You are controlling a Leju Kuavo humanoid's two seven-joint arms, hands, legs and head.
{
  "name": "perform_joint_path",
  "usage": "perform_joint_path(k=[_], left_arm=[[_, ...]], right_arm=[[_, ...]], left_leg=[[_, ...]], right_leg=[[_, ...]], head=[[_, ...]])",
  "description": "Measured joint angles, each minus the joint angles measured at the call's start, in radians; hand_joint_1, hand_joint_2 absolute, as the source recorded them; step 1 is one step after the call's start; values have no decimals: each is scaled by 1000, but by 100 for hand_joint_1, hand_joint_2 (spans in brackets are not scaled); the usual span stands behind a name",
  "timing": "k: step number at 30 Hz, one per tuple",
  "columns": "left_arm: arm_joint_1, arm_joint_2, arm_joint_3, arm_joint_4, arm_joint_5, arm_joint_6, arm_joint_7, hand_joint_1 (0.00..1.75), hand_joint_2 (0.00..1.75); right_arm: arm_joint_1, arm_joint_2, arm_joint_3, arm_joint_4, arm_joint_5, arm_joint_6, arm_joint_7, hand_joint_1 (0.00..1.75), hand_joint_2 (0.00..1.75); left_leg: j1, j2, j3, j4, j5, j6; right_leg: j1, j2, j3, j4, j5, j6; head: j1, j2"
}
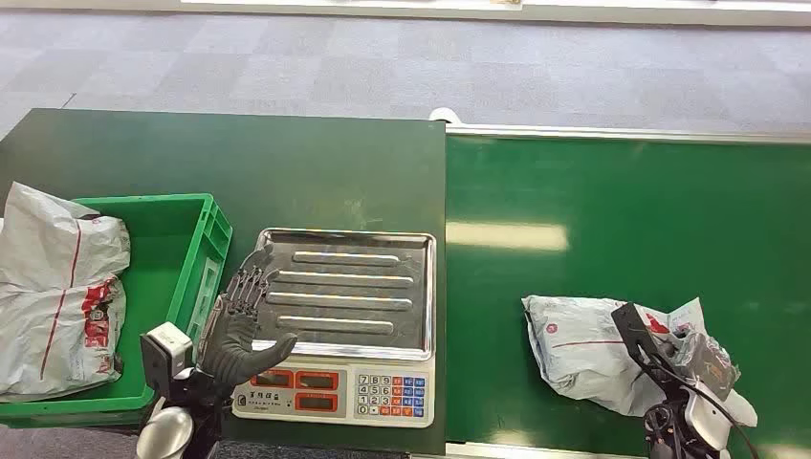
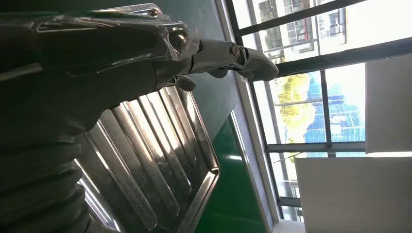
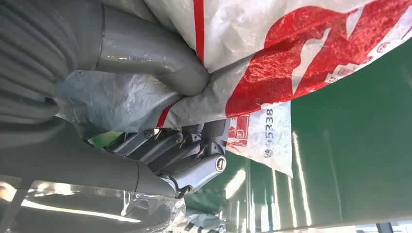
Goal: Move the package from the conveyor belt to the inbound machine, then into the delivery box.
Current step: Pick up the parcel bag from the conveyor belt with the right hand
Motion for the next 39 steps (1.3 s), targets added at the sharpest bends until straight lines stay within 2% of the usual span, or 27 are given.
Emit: perform_joint_path(k=[9,12,15,20,23,25,30,35,39], left_arm=[[0,3,0,0,1,0,0,0,175],[0,3,0,0,1,1,0,0,175],[0,3,0,0,3,3,-4,0,175],[0,3,0,0,4,3,-18,0,175],[-1,2,0,1,4,3,-29,0,175],[-2,2,0,2,3,4,-38,0,175],[-3,2,0,3,-3,11,-53,0,175],[-1,2,1,3,-44,50,-72,0,175],[-1,1,0,4,-60,59,-78,0,175]], right_arm=[[4,5,0,-3,1,-4,-3,174,175],[6,8,0,-9,-13,-34,-32,175,175],[11,19,-5,-39,-99,-103,-128,175,175],[43,51,-12,-163,-353,-164,-354,175,175],[73,71,-2,-261,-534,-97,-483,175,175],[94,83,14,-322,-618,-49,-529,175,175],[131,104,59,-444,-688,-22,-578,175,175],[177,123,95,-573,-880,104,-675,175,175],[201,137,118,-674,-921,140,-681,175,175]], left_leg=[[0,0,0,0,0,0],[0,0,0,0,0,0],[0,0,0,0,0,0],[0,0,-1,0,0,0],[0,0,-1,0,0,0],[0,0,-1,0,0,0],[0,0,-1,0,0,0],[0,0,-1,0,0,0],[0,0,-1,0,0,0]], right_leg=[[0,0,0,0,0,0],[0,0,0,0,0,0],[0,0,0,0,0,0],[0,0,-1,0,0,0],[0,0,-1,0,0,0],[0,0,-1,0,0,0],[0,0,-1,0,0,0],[0,0,-1,0,0,0],[0,0,-2,0,0,0]], head=[[0,0],[0,0],[0,0],[0,0],[0,0],[0,0],[0,0],[0,0],[0,0]])
